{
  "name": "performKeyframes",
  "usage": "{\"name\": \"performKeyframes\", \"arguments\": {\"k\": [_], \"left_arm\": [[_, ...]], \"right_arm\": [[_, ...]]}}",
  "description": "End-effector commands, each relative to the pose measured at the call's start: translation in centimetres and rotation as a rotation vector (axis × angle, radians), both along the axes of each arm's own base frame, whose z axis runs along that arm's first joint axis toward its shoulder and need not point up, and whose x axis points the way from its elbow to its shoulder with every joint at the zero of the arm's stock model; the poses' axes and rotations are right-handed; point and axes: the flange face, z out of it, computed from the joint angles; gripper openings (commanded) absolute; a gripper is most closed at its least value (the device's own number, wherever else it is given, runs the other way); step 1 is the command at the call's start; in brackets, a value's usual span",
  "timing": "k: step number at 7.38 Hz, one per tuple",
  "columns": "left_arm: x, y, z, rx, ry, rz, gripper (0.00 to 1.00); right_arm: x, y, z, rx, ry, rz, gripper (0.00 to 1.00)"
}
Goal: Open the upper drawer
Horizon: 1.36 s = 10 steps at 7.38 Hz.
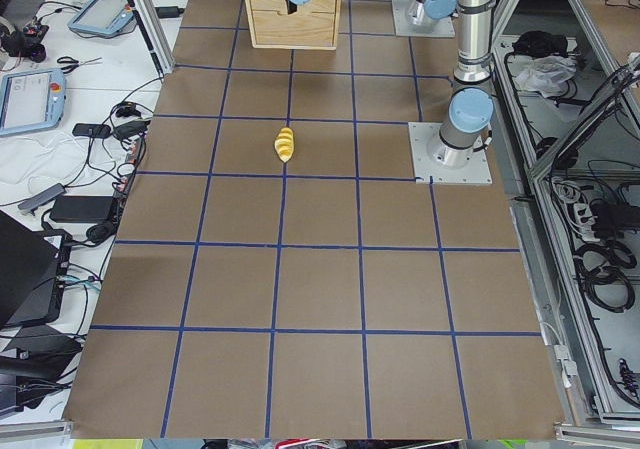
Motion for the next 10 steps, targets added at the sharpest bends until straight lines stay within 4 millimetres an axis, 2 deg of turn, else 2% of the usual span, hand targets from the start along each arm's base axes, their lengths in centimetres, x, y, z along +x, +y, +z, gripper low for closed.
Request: {"name": "performKeyframes", "arguments": {"k": [1, 3, 6, 10], "left_arm": [[-0.2, -0.2, -0.7, -0.010, -0.008, -0.033, 1.00], [0.0, -0.1, -0.3, -0.030, -0.017, -0.071, 1.00], [0.4, -0.3, -1.2, -0.077, -0.074, -0.174, 1.00], [1.4, 0.4, -0.2, -0.084, -0.089, -0.255, 1.00]], "right_arm": [[0.0, 0.0, 0.0, -0.001, 0.000, 0.000, 1.00], [0.0, 0.0, 0.0, -0.001, 0.000, 0.001, 1.00], [-0.1, 0.0, 0.0, 0.001, 0.000, -0.002, 1.00], [0.0, 0.0, 0.0, -0.001, 0.000, 0.000, 1.00]]}}
